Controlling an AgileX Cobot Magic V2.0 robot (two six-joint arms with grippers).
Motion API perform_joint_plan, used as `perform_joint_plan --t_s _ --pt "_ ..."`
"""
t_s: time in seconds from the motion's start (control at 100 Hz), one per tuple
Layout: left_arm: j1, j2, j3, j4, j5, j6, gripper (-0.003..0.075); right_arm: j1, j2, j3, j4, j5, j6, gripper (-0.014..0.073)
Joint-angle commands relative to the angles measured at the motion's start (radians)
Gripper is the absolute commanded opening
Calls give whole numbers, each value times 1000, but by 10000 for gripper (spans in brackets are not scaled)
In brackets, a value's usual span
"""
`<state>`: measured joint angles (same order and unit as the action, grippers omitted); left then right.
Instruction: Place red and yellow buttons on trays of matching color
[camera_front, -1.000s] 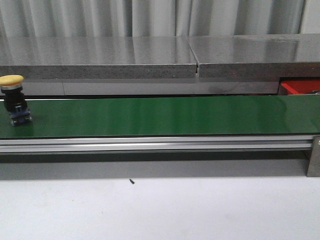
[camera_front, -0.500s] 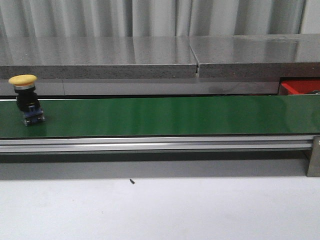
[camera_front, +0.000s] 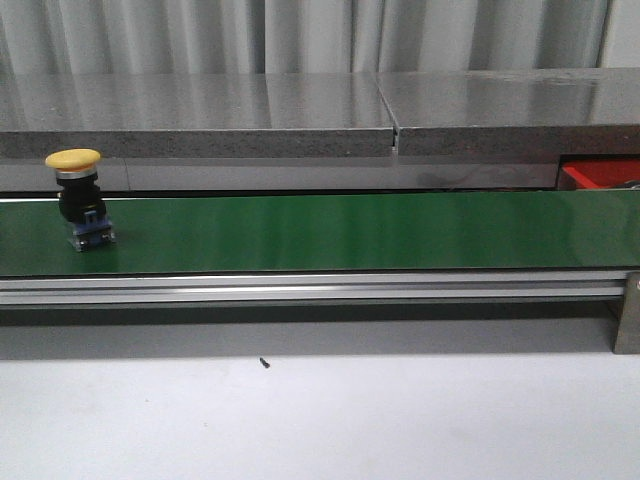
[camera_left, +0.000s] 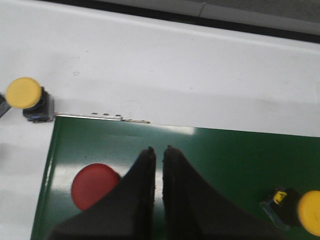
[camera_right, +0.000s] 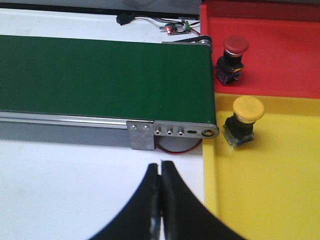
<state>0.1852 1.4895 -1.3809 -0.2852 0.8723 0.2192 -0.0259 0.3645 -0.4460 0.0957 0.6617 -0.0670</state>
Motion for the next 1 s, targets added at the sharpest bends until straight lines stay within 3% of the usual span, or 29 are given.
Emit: perform_joint_plan --t_s 0.0,0.16,0.4,0.99 --pt "-48 -63 -25 -15 -45 13 -19 2 5 -26 -5 -71 -5 -114" --pt "-137 -124 -1 20 -75 25 -19 2 5 -26 -5 -71 -5 -114" --pt "-227 -314 179 26 -215 26 -19 2 5 -26 -5 -71 -5 -114" --pt "-237 -821 557 26 -256 26 -19 2 29 -28 -8 -90 -7 -114"
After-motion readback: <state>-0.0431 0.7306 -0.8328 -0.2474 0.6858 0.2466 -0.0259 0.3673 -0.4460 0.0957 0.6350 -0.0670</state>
